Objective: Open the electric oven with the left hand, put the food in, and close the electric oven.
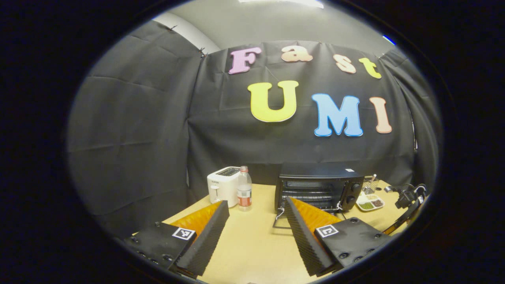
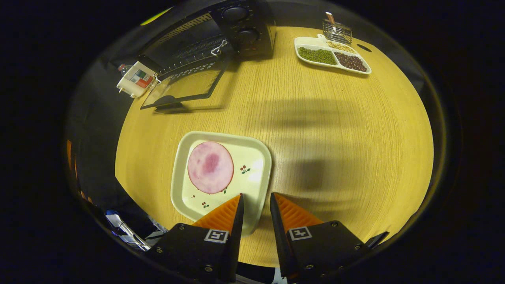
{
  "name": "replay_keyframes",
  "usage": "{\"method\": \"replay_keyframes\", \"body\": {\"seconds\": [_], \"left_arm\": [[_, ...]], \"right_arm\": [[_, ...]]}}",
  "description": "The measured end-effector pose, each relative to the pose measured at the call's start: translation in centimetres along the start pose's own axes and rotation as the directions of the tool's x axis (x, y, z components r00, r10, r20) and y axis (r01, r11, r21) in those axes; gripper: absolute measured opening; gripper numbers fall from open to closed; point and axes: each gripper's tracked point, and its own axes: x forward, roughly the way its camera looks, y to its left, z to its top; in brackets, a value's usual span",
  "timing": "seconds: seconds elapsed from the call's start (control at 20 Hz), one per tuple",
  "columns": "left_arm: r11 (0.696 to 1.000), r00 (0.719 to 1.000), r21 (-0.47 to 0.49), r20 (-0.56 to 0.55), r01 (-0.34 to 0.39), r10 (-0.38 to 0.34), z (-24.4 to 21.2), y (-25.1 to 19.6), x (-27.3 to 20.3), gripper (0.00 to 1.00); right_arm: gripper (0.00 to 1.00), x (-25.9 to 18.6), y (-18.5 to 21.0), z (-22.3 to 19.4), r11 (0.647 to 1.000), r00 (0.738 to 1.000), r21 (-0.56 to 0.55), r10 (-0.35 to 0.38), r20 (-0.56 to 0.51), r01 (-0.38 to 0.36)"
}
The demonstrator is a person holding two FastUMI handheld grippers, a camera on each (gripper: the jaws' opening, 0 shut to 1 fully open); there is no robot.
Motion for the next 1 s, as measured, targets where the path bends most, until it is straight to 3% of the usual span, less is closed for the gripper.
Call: {"method": "replay_keyframes", "body": {"seconds": [0.05, 0.1, 0.15, 0.25, 0.3, 0.35, 0.55, 0.6, 0.9, 0.95, 1.0], "left_arm": [[1.000, 1.000, 0.000, 0.002, 0.001, -0.001, 0.1, -0.1, 0.0, 0.95], [1.000, 1.000, 0.000, 0.003, 0.001, -0.001, 0.2, -0.2, -0.1, 0.91], [1.000, 1.000, 0.001, 0.004, 0.000, 0.000, 0.3, -0.2, 0.0, 0.91], [1.000, 1.000, -0.001, 0.000, 0.003, -0.003, 0.1, -0.3, 0.3, 1.00], [1.000, 1.000, 0.001, -0.001, 0.002, -0.002, 0.2, -0.2, 0.4, 1.00], [1.000, 1.000, 0.003, 0.000, -0.001, 0.001, 0.2, -0.1, 0.6, 0.91], [1.000, 1.000, -0.010, 0.005, -0.005, 0.005, 0.7, 0.0, 1.1, 0.91], [1.000, 1.000, -0.012, 0.004, -0.004, 0.004, 0.5, 0.0, 1.4, 1.00], [1.000, 1.000, -0.005, 0.004, 0.016, -0.016, 0.6, -0.7, 1.9, 0.96], [1.000, 1.000, -0.003, 0.004, 0.020, -0.020, 0.8, -0.8, 2.0, 0.91], [1.000, 1.000, -0.002, 0.003, 0.023, -0.023, 0.6, -0.9, 2.1, 0.95]], "right_arm": [[0.41, 0.1, -0.3, 0.8, 1.000, 1.000, 0.026, -0.013, 0.009, 0.012], [0.23, 3.0, -0.2, 1.0, 0.998, 1.000, 0.060, 0.011, 0.005, -0.011], [0.04, 2.4, -1.4, 1.7, 0.999, 1.000, 0.052, 0.006, 0.013, -0.007], [0.04, 2.8, -2.0, 1.2, 0.998, 0.999, 0.046, 0.035, 0.021, -0.036], [0.01, 3.1, -2.1, 1.5, 0.997, 0.998, 0.059, 0.057, 0.008, -0.057], [0.01, 3.1, -2.4, 2.0, 0.993, 0.997, 0.089, 0.077, 0.021, -0.078], [0.00, 2.3, -0.8, 2.2, 0.950, 0.975, 0.218, 0.218, 0.052, -0.224], [0.00, 2.0, -0.8, 2.2, 0.945, 0.972, 0.227, 0.227, 0.058, -0.235], [0.00, 0.0, 1.7, 2.8, 0.899, 0.940, 0.275, 0.319, 0.120, -0.340], [0.01, -0.5, 2.6, 3.0, 0.887, 0.930, 0.279, 0.343, 0.134, -0.368], [0.00, -1.2, 3.3, 3.4, 0.874, 0.919, 0.286, 0.364, 0.152, -0.393]]}}
